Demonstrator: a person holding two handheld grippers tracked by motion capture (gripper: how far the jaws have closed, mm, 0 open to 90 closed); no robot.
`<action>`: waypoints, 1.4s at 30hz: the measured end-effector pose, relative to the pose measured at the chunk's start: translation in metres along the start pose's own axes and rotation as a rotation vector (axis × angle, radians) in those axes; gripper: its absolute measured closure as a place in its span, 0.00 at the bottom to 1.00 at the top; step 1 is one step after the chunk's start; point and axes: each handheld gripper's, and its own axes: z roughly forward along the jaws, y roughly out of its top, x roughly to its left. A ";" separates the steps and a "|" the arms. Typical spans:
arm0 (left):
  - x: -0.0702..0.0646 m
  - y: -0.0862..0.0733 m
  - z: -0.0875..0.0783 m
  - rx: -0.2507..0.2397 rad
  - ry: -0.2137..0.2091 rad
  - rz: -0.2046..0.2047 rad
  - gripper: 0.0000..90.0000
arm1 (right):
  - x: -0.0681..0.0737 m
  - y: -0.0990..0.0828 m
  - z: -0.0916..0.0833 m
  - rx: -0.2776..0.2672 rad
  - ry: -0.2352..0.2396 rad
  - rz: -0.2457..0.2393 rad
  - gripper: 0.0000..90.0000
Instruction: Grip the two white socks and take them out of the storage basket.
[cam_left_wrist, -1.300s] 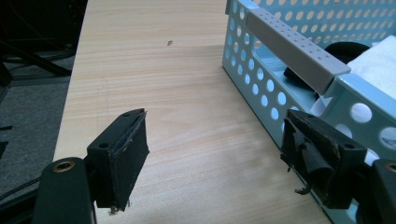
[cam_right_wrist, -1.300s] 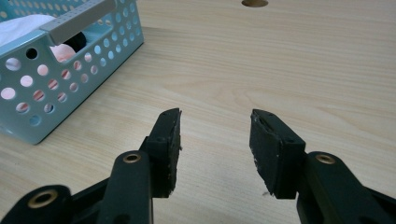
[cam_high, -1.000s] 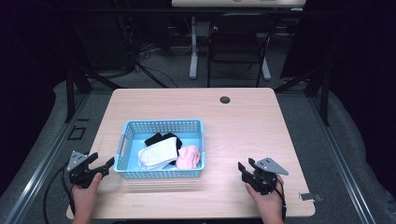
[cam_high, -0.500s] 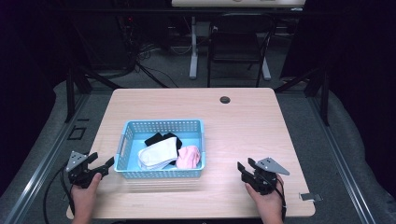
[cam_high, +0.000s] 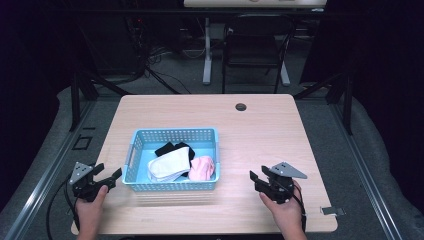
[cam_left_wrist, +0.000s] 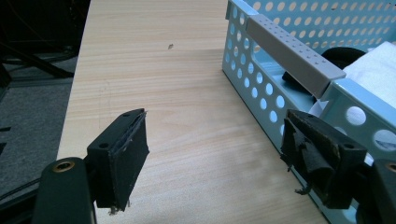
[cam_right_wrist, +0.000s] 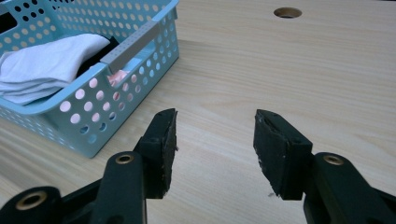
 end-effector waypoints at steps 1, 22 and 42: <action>0.000 0.000 0.000 0.000 0.000 0.000 0.25 | 0.002 0.003 0.001 0.005 -0.002 -0.006 0.55; 0.000 0.000 0.000 -0.003 -0.002 -0.004 0.25 | 0.024 0.058 0.011 0.055 0.061 -0.017 0.58; 0.001 0.000 0.000 -0.002 -0.003 -0.005 0.25 | 0.067 0.107 0.051 0.126 0.130 -0.075 0.62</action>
